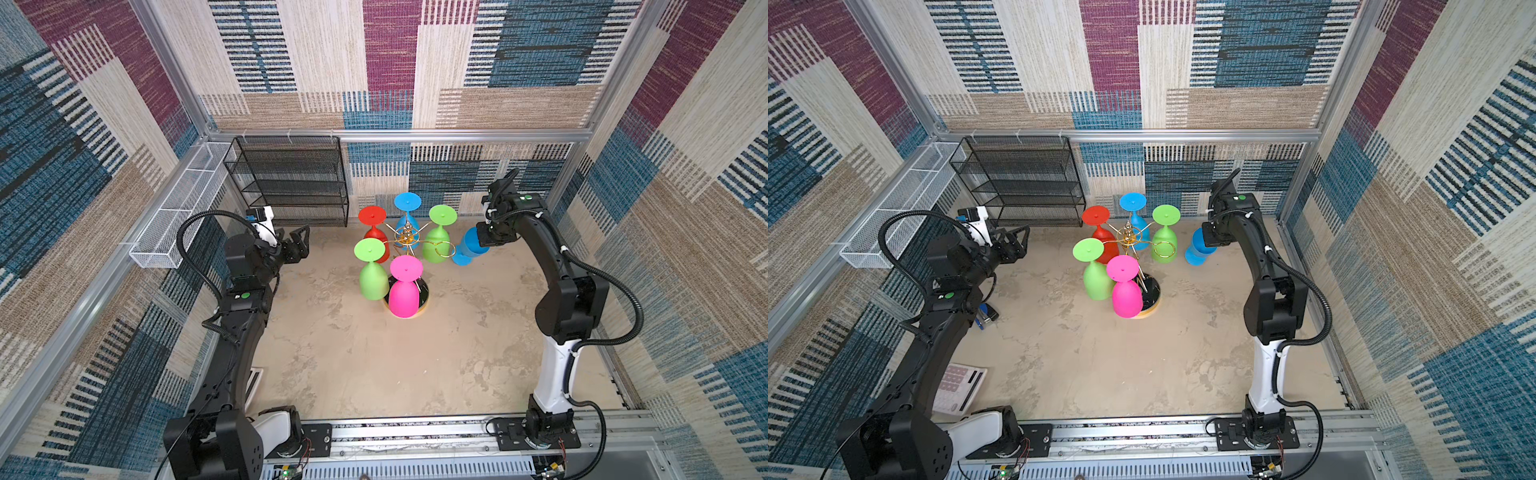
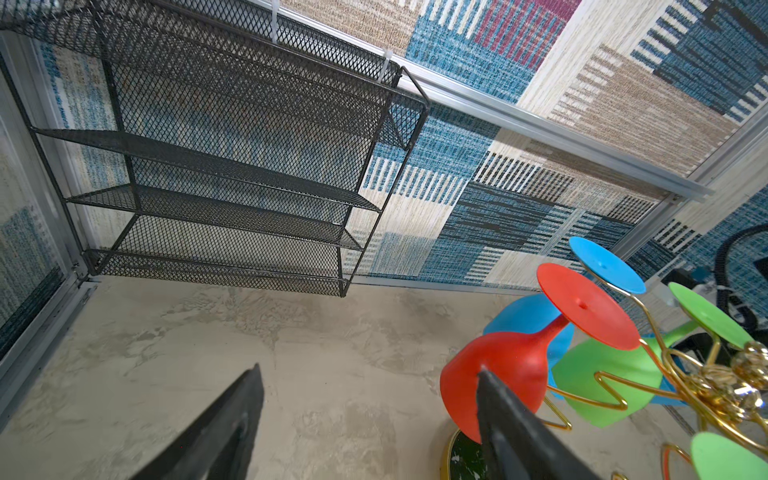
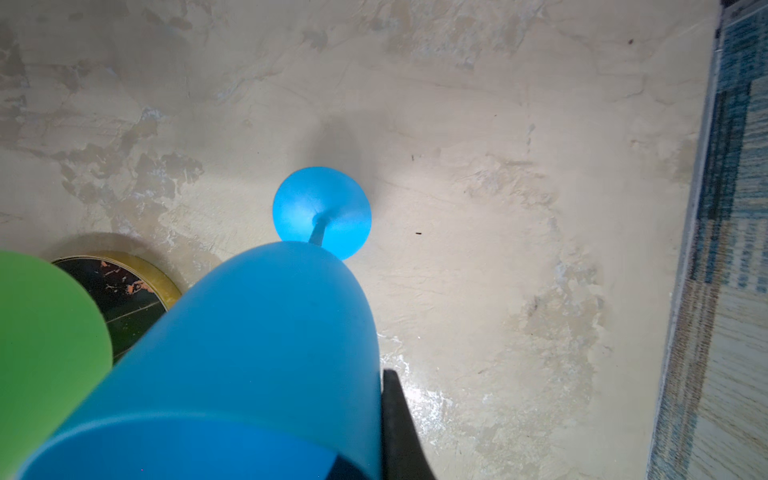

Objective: Take the wine glass off the wine glass rack
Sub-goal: 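Lower the blue glass toward the table beside the rack with the right gripper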

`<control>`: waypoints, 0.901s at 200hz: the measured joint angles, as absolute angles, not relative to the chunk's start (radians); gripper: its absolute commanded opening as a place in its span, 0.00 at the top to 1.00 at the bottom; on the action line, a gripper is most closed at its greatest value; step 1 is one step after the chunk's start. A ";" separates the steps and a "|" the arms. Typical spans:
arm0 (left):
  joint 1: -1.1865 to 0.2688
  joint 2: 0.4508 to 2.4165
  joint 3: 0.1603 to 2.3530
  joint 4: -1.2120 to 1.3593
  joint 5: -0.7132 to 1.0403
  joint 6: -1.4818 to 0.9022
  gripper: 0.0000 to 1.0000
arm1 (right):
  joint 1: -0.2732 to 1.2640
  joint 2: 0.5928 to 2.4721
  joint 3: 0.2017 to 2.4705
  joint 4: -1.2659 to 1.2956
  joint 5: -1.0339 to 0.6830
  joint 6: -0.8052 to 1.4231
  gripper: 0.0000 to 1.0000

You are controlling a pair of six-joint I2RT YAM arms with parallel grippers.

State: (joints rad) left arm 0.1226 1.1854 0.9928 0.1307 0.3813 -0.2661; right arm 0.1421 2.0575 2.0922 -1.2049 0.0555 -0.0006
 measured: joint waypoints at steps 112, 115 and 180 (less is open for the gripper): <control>0.147 1.204 0.993 0.136 0.425 -0.319 0.18 | 0.162 2.079 2.053 -1.214 0.105 -0.004 1.00; 0.148 1.204 0.993 0.136 0.425 -0.319 0.18 | 0.162 2.077 2.051 -1.216 0.106 -0.004 0.99; 0.155 1.204 0.993 0.144 0.438 -0.338 0.18 | 0.167 2.065 2.036 -1.224 0.116 -0.004 0.89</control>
State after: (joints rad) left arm 0.1551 1.2041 0.9928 0.1444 0.4381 -0.3382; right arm 0.1673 2.0647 2.0357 -1.2240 0.1162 -0.0044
